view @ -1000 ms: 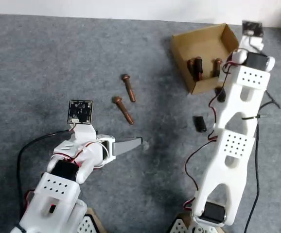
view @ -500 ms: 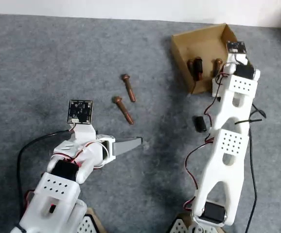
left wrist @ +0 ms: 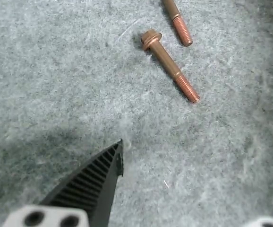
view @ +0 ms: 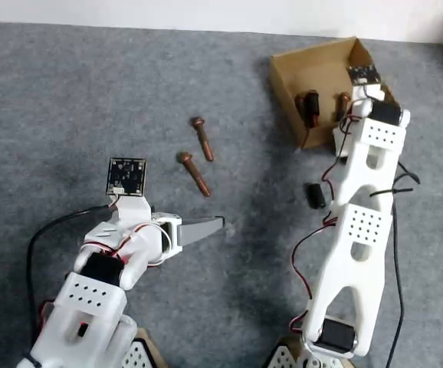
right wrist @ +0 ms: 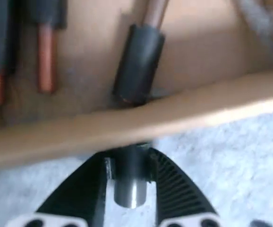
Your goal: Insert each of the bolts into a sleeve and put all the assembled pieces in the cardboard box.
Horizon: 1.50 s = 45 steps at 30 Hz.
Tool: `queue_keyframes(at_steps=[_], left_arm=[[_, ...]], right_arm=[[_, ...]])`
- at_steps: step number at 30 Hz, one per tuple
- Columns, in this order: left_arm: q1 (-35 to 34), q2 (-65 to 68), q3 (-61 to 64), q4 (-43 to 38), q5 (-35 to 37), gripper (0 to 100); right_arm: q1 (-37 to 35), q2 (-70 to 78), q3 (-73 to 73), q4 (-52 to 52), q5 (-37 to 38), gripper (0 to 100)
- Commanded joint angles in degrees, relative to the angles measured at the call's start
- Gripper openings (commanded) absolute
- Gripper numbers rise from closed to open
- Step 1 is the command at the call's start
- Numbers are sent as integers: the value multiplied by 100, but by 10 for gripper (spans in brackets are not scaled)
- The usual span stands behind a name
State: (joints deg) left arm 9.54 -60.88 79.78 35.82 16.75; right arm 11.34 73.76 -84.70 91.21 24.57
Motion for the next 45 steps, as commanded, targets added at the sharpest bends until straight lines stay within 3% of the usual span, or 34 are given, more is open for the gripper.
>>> queue_keyframes(at_steps=[1, 4, 11, 19, 25, 36, 41, 45], left_arm=[[-66, -40, -567, 642, -35, 511], [-66, -40, -1042, 1477, 0, 511], [-567, 101, -1385, 1793, 457, 511], [-673, 2571, -2914, 2233, 651, 511], [-919, 4400, -4400, 2497, 756, 511], [-356, 6853, -6387, 2963, 1697, 511], [-382, 7275, -6765, 2963, 2734, 511], [-365, 7354, -6800, 2919, 2769, 510]], right_arm=[[-189, -127, -259, 699, 88, 6], [-198, -75, -822, 989, 44, 6], [-22, -127, -1349, 998, -316, 6], [-84, -418, -1191, 998, -774, 6], [-145, -1393, 92, 998, -765, 6], [-145, -3820, 2281, 989, -765, 6], [-127, -5112, 3310, 980, -730, 6], [-171, -6229, 4154, 971, -580, 6]])
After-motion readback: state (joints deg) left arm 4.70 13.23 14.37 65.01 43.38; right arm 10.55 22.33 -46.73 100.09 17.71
